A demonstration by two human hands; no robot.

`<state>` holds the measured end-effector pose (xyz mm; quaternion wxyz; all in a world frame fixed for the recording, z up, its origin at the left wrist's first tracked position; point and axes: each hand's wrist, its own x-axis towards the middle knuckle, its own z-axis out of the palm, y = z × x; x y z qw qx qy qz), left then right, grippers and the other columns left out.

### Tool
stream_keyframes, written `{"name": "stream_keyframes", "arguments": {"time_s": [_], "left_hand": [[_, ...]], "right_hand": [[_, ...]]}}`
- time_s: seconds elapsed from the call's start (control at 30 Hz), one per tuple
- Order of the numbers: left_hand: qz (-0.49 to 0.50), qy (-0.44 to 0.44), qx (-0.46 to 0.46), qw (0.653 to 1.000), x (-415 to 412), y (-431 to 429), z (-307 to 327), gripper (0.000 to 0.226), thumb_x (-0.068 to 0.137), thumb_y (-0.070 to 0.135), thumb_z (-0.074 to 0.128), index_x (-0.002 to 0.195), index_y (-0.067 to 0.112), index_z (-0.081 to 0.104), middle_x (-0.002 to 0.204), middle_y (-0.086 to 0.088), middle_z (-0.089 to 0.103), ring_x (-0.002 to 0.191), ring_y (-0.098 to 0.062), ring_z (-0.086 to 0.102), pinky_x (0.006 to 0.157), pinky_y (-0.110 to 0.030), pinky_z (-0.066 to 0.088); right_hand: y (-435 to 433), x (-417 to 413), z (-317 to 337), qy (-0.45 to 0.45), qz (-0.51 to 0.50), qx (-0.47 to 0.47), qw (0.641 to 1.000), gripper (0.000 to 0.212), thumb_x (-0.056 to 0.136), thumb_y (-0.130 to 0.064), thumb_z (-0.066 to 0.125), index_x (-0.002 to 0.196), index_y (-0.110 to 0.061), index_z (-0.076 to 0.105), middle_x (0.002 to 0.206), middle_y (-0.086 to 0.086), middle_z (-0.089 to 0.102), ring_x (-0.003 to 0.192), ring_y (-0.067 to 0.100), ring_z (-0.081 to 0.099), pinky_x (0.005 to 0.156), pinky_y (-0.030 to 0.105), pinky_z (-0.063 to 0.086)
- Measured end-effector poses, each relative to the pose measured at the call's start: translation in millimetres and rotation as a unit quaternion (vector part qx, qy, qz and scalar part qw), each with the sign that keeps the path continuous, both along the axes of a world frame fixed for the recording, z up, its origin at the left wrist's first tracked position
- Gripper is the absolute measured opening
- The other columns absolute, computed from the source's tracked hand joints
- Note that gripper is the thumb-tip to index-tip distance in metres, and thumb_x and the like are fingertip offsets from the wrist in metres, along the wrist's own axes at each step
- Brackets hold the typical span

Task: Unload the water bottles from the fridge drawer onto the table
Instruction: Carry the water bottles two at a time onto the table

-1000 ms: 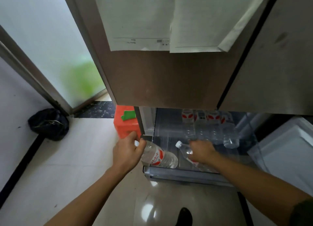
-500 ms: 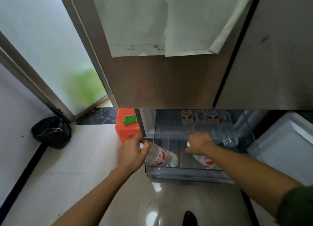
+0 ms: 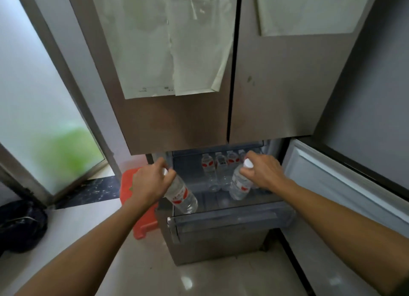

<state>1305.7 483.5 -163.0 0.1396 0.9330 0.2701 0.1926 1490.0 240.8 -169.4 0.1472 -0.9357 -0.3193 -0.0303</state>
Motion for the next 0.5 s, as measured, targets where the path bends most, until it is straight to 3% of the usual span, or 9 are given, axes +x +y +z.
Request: {"name": "stream_keyframes", "arguments": {"time_s": [0.1, 0.17, 0.23, 0.3, 0.4, 0.5], "left_hand": [[0.025, -0.035, 0.028, 0.999, -23, -15, 29, 0.022, 0.090, 0.038, 0.055, 0.086, 0.016, 0.055, 0.074, -0.002, 0.056, 0.063, -0.018, 0.052, 0.047, -0.021, 0.031], [0.055, -0.050, 0.054, 0.996, -46, -28, 46, 0.022, 0.089, 0.036, 0.057, 0.087, 0.014, 0.057, 0.071, -0.004, 0.054, 0.063, -0.019, 0.047, 0.049, -0.025, 0.025], [0.091, -0.049, 0.067, 0.992, -73, -42, 55, 0.024, 0.089, 0.037, 0.057, 0.089, 0.013, 0.059, 0.072, -0.008, 0.059, 0.064, -0.020, 0.047, 0.052, -0.028, 0.026], [0.132, -0.045, 0.064, 0.988, -106, -56, 55, 0.025, 0.088, 0.039, 0.057, 0.088, 0.014, 0.059, 0.074, -0.009, 0.061, 0.065, -0.023, 0.048, 0.054, -0.030, 0.029], [0.194, -0.022, 0.064, 0.979, -166, -80, 41, 0.026, 0.088, 0.042, 0.056, 0.089, 0.016, 0.061, 0.077, -0.010, 0.067, 0.071, -0.031, 0.060, 0.059, -0.034, 0.041], [0.256, 0.030, 0.040, 0.965, -238, -108, 20, 0.029, 0.088, 0.045, 0.054, 0.090, 0.017, 0.059, 0.079, -0.010, 0.068, 0.072, -0.029, 0.061, 0.062, -0.036, 0.050]], "right_hand": [[12, -15, 35, -0.112, 0.034, 0.061, 0.991, 0.035, 0.087, -0.047, 0.053, 0.099, -0.014, 0.053, 0.092, 0.011, 0.068, 0.079, 0.037, 0.063, 0.062, 0.035, 0.037], [20, -27, 54, -0.170, 0.089, 0.107, 0.976, 0.041, 0.088, -0.052, 0.044, 0.091, -0.012, 0.052, 0.076, 0.007, 0.061, 0.063, 0.034, 0.060, 0.055, 0.032, 0.037], [28, -42, 65, -0.201, 0.162, 0.154, 0.954, 0.043, 0.086, -0.054, 0.037, 0.083, -0.013, 0.050, 0.063, 0.001, 0.052, 0.046, 0.024, 0.049, 0.048, 0.028, 0.038], [36, -59, 67, -0.211, 0.218, 0.188, 0.934, 0.041, 0.086, -0.052, 0.039, 0.080, -0.013, 0.051, 0.058, 0.000, 0.053, 0.042, 0.017, 0.038, 0.047, 0.024, 0.032], [50, -99, 51, -0.190, 0.290, 0.194, 0.918, 0.041, 0.085, -0.052, 0.042, 0.079, -0.012, 0.053, 0.060, 0.005, 0.061, 0.042, 0.021, 0.042, 0.048, 0.023, 0.031], [62, -154, 25, -0.133, 0.376, 0.161, 0.903, 0.041, 0.086, -0.055, 0.041, 0.081, -0.015, 0.050, 0.063, 0.005, 0.059, 0.046, 0.020, 0.041, 0.046, 0.019, 0.024]]}}
